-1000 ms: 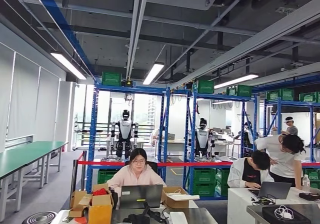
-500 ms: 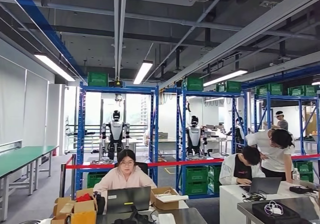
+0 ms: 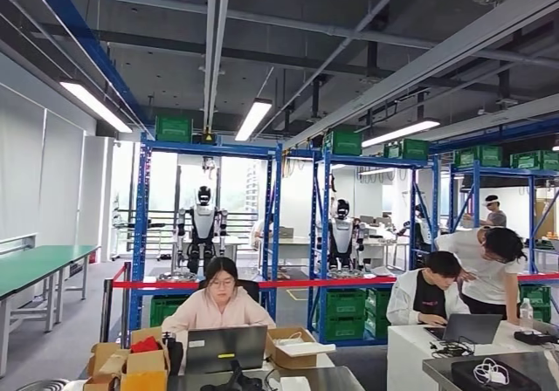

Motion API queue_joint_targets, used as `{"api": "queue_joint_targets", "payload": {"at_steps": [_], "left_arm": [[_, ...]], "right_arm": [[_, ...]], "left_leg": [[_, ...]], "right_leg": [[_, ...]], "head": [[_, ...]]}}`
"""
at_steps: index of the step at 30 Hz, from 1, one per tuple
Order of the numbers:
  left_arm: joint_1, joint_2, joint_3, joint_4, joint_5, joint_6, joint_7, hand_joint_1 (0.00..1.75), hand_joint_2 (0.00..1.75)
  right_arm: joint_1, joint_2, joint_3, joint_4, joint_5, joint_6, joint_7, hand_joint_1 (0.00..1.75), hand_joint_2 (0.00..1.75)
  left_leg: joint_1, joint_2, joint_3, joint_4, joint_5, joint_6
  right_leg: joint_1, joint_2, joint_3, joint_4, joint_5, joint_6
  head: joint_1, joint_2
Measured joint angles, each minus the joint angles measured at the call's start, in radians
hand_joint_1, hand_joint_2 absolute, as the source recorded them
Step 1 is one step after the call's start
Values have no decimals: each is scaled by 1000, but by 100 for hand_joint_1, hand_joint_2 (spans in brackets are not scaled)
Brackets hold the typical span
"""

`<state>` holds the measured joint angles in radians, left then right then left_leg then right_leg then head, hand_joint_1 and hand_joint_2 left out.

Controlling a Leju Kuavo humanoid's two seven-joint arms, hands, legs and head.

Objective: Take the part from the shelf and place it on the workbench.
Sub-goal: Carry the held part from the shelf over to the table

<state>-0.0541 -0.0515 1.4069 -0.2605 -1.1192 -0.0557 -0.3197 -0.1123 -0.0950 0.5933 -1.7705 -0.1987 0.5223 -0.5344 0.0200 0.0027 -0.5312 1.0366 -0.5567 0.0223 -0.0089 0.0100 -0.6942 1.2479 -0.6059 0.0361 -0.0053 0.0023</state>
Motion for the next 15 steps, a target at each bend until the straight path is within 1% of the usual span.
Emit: {"api": "queue_joint_targets", "payload": {"at_steps": [1,2,3,4,6,7,8,9,10,12,13,14,15], "left_arm": [[0,0,0,0,0,0,0,0,175],[-1,0,0,0,0,0,0,0,175],[-3,1,0,0,0,0,0,0,175],[-4,1,0,0,0,0,0,0,175],[-6,2,0,0,0,0,0,0,175],[-5,1,0,0,0,0,1,0,175],[-6,0,0,0,0,-1,0,0,175],[-8,-1,0,0,0,-1,0,0,175],[-10,-2,0,0,0,-2,0,0,175],[-10,-2,0,0,-1,-3,0,0,175],[-8,-2,0,0,0,-2,0,0,175],[-6,-2,0,0,0,-2,0,0,175],[-4,-2,0,0,0,-2,0,0,175]], "right_arm": [[0,-1,0,0,0,0,0,175,175],[0,-1,0,1,0,0,0,175,175],[1,-2,0,1,0,0,0,175,175],[2,-3,0,1,0,0,0,175,175],[3,-5,0,0,0,1,0,175,175],[3,-5,-1,-2,0,1,-1,175,175],[3,-6,-1,-3,-1,2,-1,175,175],[1,-6,-1,-5,-1,3,-1,175,175],[0,-7,-1,-6,0,5,-1,175,175],[-3,-7,-1,-5,0,9,-1,175,175],[-3,-8,-1,-4,0,10,-1,175,175],[-3,-8,-1,-3,1,11,0,175,175],[-3,-8,-1,-2,1,12,0,175,175]], "left_leg": [[1,0,17,-1,-12,-3],[3,0,31,-2,-23,-7],[4,0,40,-4,-31,-12],[5,0,45,-8,-37,-19],[9,1,53,-14,-39,-32],[12,2,58,-10,-39,-38],[13,3,55,8,-39,-40],[13,3,39,43,-44,-40],[12,3,7,99,-59,-39],[7,3,-78,219,-103,-36],[4,3,-113,254,-121,-35],[2,3,-134,259,-121,-33],[-1,3,-141,234,-100,-30]], "right_leg": [[-2,-2,11,-60,50,2],[-2,-6,22,-115,94,2],[2,-10,29,-158,124,-3],[6,-12,30,-181,141,-10],[16,-12,33,-193,136,-31],[17,-9,41,-199,136,-40],[16,-8,54,-207,132,-48],[16,-7,67,-213,128,-55],[16,-6,79,-219,123,-61],[19,-4,97,-221,108,-70],[21,-1,107,-221,99,-72],[23,2,120,-221,89,-73],[24,5,134,-221,79,-73]], "head": [[0,0],[0,0],[0,0],[0,0],[1,0],[1,0],[1,0],[1,0],[1,0],[2,0],[2,0],[2,0],[2,0]]}}
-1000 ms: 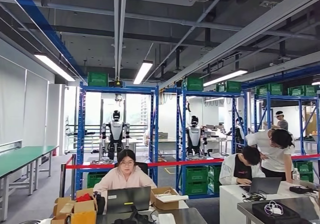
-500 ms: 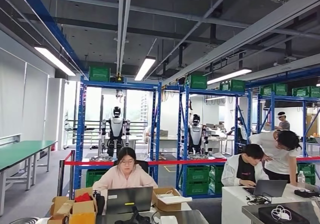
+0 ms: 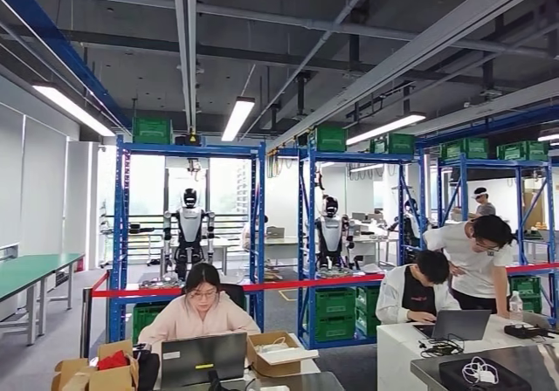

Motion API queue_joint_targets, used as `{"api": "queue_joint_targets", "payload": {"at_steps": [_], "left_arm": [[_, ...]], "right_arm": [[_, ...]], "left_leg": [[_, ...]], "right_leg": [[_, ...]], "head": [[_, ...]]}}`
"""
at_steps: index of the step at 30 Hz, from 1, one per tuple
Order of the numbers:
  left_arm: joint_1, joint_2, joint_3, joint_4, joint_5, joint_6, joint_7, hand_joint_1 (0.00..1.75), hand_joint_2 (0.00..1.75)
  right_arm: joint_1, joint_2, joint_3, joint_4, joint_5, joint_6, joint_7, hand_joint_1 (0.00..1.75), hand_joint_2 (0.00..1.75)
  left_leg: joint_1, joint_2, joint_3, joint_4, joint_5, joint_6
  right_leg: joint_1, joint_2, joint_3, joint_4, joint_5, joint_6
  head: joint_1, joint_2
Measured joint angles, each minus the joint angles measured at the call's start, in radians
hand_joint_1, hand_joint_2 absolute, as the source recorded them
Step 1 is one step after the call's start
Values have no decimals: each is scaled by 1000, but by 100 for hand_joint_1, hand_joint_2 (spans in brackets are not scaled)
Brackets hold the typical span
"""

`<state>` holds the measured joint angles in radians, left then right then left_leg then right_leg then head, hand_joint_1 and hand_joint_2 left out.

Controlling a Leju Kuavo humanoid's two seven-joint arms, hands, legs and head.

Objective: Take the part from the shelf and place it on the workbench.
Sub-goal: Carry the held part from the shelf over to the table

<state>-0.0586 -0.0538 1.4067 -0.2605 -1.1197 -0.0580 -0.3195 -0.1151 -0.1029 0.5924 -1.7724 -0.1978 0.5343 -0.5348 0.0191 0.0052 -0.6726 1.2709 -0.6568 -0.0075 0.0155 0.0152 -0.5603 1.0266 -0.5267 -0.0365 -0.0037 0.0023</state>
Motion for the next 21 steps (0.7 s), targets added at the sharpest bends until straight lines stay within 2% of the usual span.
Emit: {"api": "queue_joint_targets", "payload": {"at_steps": [2,4,7,9,10,12,13,14,15,17,18,19,21], "left_arm": [[1,0,0,0,0,0,0,0,175],[1,0,0,0,0,0,0,0,175],[1,0,0,0,0,0,0,0,175],[1,0,0,0,0,1,-1,0,175],[0,1,0,0,0,1,-1,0,175],[-2,1,0,0,0,1,-1,0,175],[-2,1,0,0,-1,2,-1,0,175],[-1,1,0,0,-1,2,-1,0,175],[0,1,0,0,-1,2,-1,0,175],[1,1,0,0,-1,2,-1,0,175],[0,1,0,0,-1,2,-1,0,175],[-1,1,0,0,-1,2,-2,0,175],[-3,0,0,0,-1,2,-1,0,175]], "right_arm": [[0,0,0,1,0,0,0,175,175],[-2,-1,0,3,1,1,0,175,175],[-3,-2,1,4,2,3,1,175,175],[-5,-3,1,4,1,3,1,175,175],[-6,-4,2,4,1,3,1,175,175],[-6,-7,2,4,1,3,1,175,175],[-6,-8,2,5,1,3,1,175,175],[-6,-9,2,5,1,3,1,175,175],[-5,-9,2,5,1,3,1,175,175],[-6,-10,2,5,1,3,1,175,175],[-6,-11,2,5,1,3,1,175,175],[-6,-12,2,6,1,3,2,175,175],[-5,-15,3,6,1,3,2,175,175]], "left_leg": [[-6,-1,13,-106,99,9],[-13,-2,26,-183,163,16],[-16,-4,35,-203,169,25],[-10,-5,54,-217,164,32],[-7,-5,64,-223,161,35],[-6,-6,79,-228,150,38],[-5,-6,87,-228,142,37],[-4,-6,96,-228,134,36],[-3,-6,109,-229,124,33],[-1,-6,137,-230,103,27],[0,-7,148,-232,95,24],[1,-7,155,-234,88,19],[2,-7,165,-238,84,7]], "right_leg": [[1,3,32,0,-23,4],[2,5,49,1,-42,14],[2,6,54,6,-52,31],[1,2,39,47,-59,41],[-2,1,14,93,-72,47],[-9,-2,-63,209,-114,59],[-13,-3,-100,251,-128,64],[-16,-3,-124,264,-127,68],[-19,-4,-131,245,-104,71],[-20,-6,-109,135,-12,73],[-17,-9,-98,84,21,70],[-13,-11,-91,49,44,63],[-4,-14,-89,27,45,44]], "head": [[0,0],[0,0],[0,0],[0,0],[0,0],[0,0],[0,0],[0,0],[0,0],[0,0],[0,0],[-1,1],[-1,1]]}}
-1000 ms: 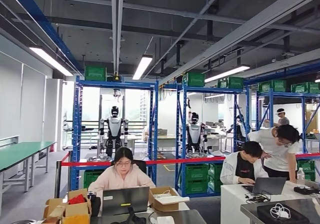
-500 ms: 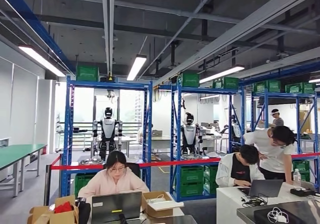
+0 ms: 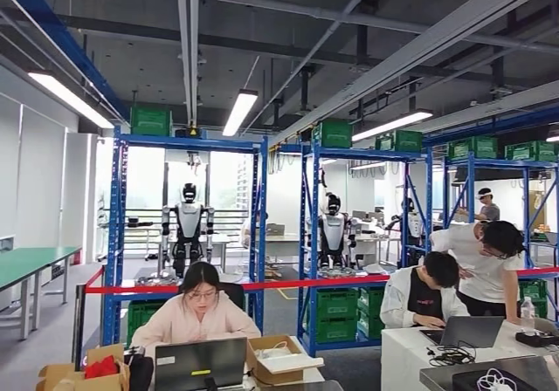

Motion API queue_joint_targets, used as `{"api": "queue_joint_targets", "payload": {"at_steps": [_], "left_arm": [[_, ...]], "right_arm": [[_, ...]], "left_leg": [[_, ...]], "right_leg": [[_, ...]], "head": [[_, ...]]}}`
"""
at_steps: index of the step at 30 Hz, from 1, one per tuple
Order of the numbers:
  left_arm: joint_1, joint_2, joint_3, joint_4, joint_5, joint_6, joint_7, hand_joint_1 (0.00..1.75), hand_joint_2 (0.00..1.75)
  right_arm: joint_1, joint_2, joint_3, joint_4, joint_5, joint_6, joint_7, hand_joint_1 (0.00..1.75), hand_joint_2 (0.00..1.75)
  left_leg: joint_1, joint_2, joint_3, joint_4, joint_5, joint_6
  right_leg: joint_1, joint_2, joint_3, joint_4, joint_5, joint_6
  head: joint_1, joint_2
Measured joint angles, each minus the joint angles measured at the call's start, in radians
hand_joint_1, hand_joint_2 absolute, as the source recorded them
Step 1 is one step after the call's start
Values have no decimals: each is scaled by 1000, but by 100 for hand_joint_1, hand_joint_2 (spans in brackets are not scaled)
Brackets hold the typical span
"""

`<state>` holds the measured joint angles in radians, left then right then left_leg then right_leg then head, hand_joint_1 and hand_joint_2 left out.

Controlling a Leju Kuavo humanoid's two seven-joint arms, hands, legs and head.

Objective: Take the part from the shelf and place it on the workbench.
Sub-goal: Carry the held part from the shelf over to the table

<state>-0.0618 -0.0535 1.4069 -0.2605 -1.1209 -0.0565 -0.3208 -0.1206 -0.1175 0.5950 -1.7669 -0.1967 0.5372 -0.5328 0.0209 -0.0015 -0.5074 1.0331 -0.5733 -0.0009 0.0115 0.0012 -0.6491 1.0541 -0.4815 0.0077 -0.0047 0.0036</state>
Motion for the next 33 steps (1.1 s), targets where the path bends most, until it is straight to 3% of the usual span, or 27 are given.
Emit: {"api": "queue_joint_targets", "payload": {"at_steps": [3,6,8,9,11,13,14,17,19,22,23,24,25,27,28,29,33], "left_arm": [[1,-2,0,0,-1,1,2,0,175],[2,-3,0,0,-2,5,10,0,175],[8,-2,0,0,-2,10,18,0,175],[10,-2,0,0,-2,12,21,0,175],[13,-1,0,0,-3,14,23,0,175],[12,-1,0,0,-4,14,24,0,175],[12,0,0,0,-5,14,24,0,175],[13,1,0,0,-9,14,22,0,175],[12,2,0,0,-10,14,21,0,175],[10,3,0,0,-10,14,19,0,175],[11,3,0,0,-10,14,19,0,175],[12,3,0,0,-10,14,19,0,175],[12,3,0,0,-10,14,19,0,175],[12,3,0,0,-10,14,19,0,175],[10,3,0,0,-10,14,18,0,175],[9,3,0,0,-10,14,18,0,175],[8,3,0,0,-10,14,16,0,175]], "right_arm": [[-2,-1,0,-4,0,-1,0,175,175],[-2,-2,-1,-5,0,-2,-1,175,175],[1,-3,-1,-5,0,-2,-1,175,175],[1,-3,-1,-5,0,-2,-1,175,175],[2,-3,-1,-5,0,-2,-2,175,175],[0,-3,-1,-4,0,-1,-2,175,175],[-1,-3,-1,-3,0,-1,-2,175,175],[-7,-3,-1,-3,-1,2,-1,175,175],[-14,-3,-2,-3,-1,2,-1,175,175],[-19,-4,-2,-1,-2,3,-1,175,175],[-18,-4,-3,0,-2,4,-1,175,175],[-18,-4,-3,1,-2,4,0,175,175],[-18,-4,-3,1,-2,4,0,175,175],[-20,-4,-3,2,-2,5,0,175,175],[-21,-4,-3,3,-2,5,0,175,175],[-22,-4,-3,4,-2,6,0,175,175],[-29,-4,-4,4,9,3,4,175,175]], "left_leg": [[2,1,-8,39,0,-10],[2,1,-107,201,-49,-12],[0,1,-169,265,-79,-13],[-1,1,-179,252,-65,-12],[-4,1,-163,149,24,-7],[-9,1,-141,56,87,0],[-12,1,-137,36,98,3],[-13,-1,-125,22,93,15],[-8,-1,-106,11,88,24],[-6,-1,-86,5,73,30],[-6,-2,-79,5,66,29],[-6,-2,-69,5,58,28],[-5,-3,-57,5,49,26],[-4,-3,-31,4,30,19],[-4,-4,-23,2,23,15],[-3,-4,-18,-1,17,9],[-2,-3,-3,13,3,-8]], "right_leg": [[-2,2,32,-24,1,-21],[-1,3,62,-37,-14,-36],[1,6,78,-37,-29,-40],[2,9,89,-37,-38,-40],[2,12,116,-37,-58,-36],[3,12,134,-36,-76,-27],[4,12,138,-36,-82,-21],[4,13,143,-29,-89,-5],[1,11,118,28,-103,4],[-9,9,5,203,-163,21],[-12,8,-27,236,-171,25],[-15,7,-43,237,-159,28],[-16,6,-41,203,-126,30],[-15,4,-11,85,-34,28],[-12,2,1,35,-11,23],[-8,2,7,7,3,15],[-3,-2,35,-23,-4,-20]], "head": [[1,0],[1,0],[1,0],[1,0],[1,0],[1,-1],[1,-1],[1,-1],[1,-1],[1,-1],[1,-1],[1,-1],[1,-1],[1,-1],[1,-1],[1,-1],[1,0]]}}
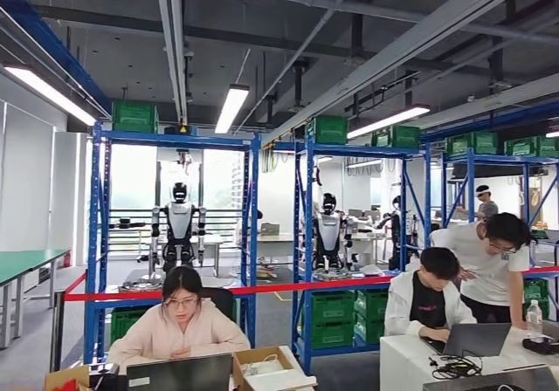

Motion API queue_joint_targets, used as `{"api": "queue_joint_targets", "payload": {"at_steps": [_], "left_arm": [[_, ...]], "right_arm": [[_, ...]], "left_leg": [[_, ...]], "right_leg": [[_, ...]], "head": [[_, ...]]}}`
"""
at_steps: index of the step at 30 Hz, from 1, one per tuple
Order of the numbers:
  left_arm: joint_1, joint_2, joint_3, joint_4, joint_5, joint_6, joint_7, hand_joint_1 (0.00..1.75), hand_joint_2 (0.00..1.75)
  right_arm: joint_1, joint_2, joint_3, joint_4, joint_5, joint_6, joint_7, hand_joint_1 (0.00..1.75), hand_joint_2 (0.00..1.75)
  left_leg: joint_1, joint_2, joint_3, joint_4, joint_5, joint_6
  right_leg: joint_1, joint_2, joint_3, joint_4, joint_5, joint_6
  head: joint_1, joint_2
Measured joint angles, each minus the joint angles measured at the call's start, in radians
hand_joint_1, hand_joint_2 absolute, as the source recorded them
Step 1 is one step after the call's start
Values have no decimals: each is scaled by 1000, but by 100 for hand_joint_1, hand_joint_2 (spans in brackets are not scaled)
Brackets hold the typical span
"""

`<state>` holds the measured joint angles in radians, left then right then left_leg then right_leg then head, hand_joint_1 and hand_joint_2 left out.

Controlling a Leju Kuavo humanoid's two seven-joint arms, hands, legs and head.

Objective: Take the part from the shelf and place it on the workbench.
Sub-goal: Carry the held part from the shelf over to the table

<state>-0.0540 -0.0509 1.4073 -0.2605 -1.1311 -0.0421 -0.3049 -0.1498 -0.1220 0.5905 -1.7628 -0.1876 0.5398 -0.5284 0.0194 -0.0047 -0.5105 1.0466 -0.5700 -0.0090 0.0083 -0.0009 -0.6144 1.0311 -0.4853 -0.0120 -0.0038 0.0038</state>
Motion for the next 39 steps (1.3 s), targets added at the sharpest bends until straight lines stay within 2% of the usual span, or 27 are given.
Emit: {"api": "queue_joint_targets", "payload": {"at_steps": [1,2,4,5,6,7,8,9,11,12,14,15,16,18,20,21,22,24,26,27,28,31,33,35,36,37,39], "left_arm": [[-1,-1,0,0,0,0,-1,0,175],[-3,-1,0,0,0,0,-2,0,175],[-3,-2,0,0,0,0,-2,0,175],[-1,-2,0,0,0,0,-2,0,175],[2,-1,0,0,0,0,-3,0,175],[4,-1,0,0,0,0,-3,0,175],[5,-1,0,0,0,0,-3,0,175],[5,-1,1,0,0,0,-4,0,175],[0,-1,1,0,0,0,-5,0,175],[-2,-1,1,0,0,0,-6,0,175],[-2,-1,1,0,0,0,-8,0,175],[-1,-1,1,0,0,0,-9,0,175],[-1,-1,1,0,0,0,-9,0,175],[-3,-1,1,0,0,0,-12,0,175],[-5,-1,1,0,0,1,-13,0,175],[-4,-1,1,0,0,2,-13,0,175],[-3,-1,1,0,-1,3,-13,0,175],[-1,-1,1,0,-5,8,-13,0,175],[-2,-1,1,0,-8,14,-14,0,175],[-2,-1,1,0,-9,16,-14,0,175],[-2,-1,1,0,-9,17,-14,0,175],[-2,-1,1,0,-12,15,-15,0,175],[-7,-1,1,0,-14,12,-16,0,175],[-9,-1,0,0,-19,11,-19,0,175],[-8,-1,0,0,-21,10,-20,0,175],[-8,-1,0,0,-25,9,-21,0,175],[-9,-1,-1,0,-30,4,-24,0,175]], "right_arm": [[-5,0,0,0,4,-1,1,175,175],[-9,0,0,0,8,-1,2,175,175],[-15,0,0,0,14,-1,3,175,175],[-15,0,0,1,16,-1,3,175,175],[-16,0,1,2,17,-1,3,175,175],[-17,0,1,2,17,-1,3,175,175],[-18,0,1,2,17,-1,3,175,175],[-19,0,1,3,17,-1,3,175,175],[-22,0,1,4,17,-1,3,175,175],[-23,0,2,4,17,-1,3,175,175],[-26,0,3,4,18,0,2,175,175],[-28,0,4,4,18,0,2,175,175],[-30,0,5,3,18,1,2,175,175],[-32,-1,5,4,16,2,0,175,175],[-31,-1,5,5,13,0,-5,175,175],[-31,-1,5,6,14,-4,-9,175,175],[-30,-1,5,5,16,-10,-14,175,175],[-30,-1,2,0,24,-20,-26,175,175],[-35,-1,-2,-8,32,-23,-37,175,175],[-38,-1,-5,-15,35,-24,-43,175,175],[-44,-1,-9,-24,37,-26,-46,175,175],[-70,3,-33,-65,38,-34,-60,175,175],[-82,11,-53,-98,50,-47,-79,175,175],[-86,21,-76,-133,58,-65,-99,175,175],[-93,25,-91,-151,50,-73,-98,175,175],[-107,29,-108,-166,30,-77,-85,175,175],[-156,33,-154,-186,-24,-72,-35,175,175]], "left_leg": [[0,0,-11,28,-12,-1],[0,0,-38,76,-31,-1],[-1,0,-118,198,-74,-4],[-1,0,-154,241,-82,-6],[-1,0,-176,252,-73,-7],[-2,1,-181,231,-44,-6],[-4,8,-173,180,3,-2],[-8,25,-159,127,49,4],[-21,62,-147,42,100,16],[-27,70,-149,29,101,22],[-27,53,-147,20,99,31],[-23,41,-142,15,97,34],[-19,32,-135,11,95,37],[-14,15,-120,6,88,44],[-13,0,-107,6,77,45],[-12,-6,-98,6,70,45],[-11,-11,-88,6,63,43],[-9,-19,-65,5,47,37],[-7,-24,-51,4,35,28],[-7,-25,-48,3,31,22],[-7,-25,-45,3,30,17],[-7,-19,-45,21,16,6],[-6,-13,-82,99,-30,1],[-5,-11,-146,218,-82,-5],[-5,-11,-169,253,-90,-8],[-4,-10,-176,253,-79,-9],[0,-7,-144,155,-2,-10]], "right_leg": [[-1,-3,13,-6,-3,-6],[-2,-7,23,-10,-7,-12],[1,-15,37,-12,-20,-19],[3,-19,46,-12,-29,-20],[5,-23,57,-12,-38,-20],[5,-29,70,-12,-48,-20],[6,-36,86,-12,-60,-18],[6,-44,101,-13,-73,-14],[10,-62,123,-14,-93,-3],[12,-70,129,-14,-100,3],[14,-80,137,-15,-108,13],[12,-71,136,-5,-111,17],[10,-54,125,21,-116,22],[1,-16,63,129,-145,32],[-5,-6,-19,240,-186,40],[-8,-5,-47,260,-189,43],[-9,-5,-59,247,-172,46],[-11,-2,-44,139,-77,48],[-6,3,-25,47,-13,39],[-4,5,-24,30,-3,31],[0,5,-24,28,-6,21],[-3,3,-7,10,2,1],[-5,-1,3,0,3,-8],[-3,-4,5,0,0,-13],[-3,-4,6,0,-1,-14],[-2,-3,7,0,-2,-15],[-3,-1,11,2,-6,-11]], "head": [[0,0],[0,0],[0,-1],[0,-1],[0,-1],[0,-1],[0,-1],[0,-1],[0,-1],[0,-1],[0,0],[0,-1],[0,-1],[0,-1],[0,-1],[0,-1],[0,-1],[0,-1],[0,-1],[0,-1],[-1,0],[-1,0],[-1,-1],[-1,-1],[-1,-1],[-1,-1],[-1,-1]]}}
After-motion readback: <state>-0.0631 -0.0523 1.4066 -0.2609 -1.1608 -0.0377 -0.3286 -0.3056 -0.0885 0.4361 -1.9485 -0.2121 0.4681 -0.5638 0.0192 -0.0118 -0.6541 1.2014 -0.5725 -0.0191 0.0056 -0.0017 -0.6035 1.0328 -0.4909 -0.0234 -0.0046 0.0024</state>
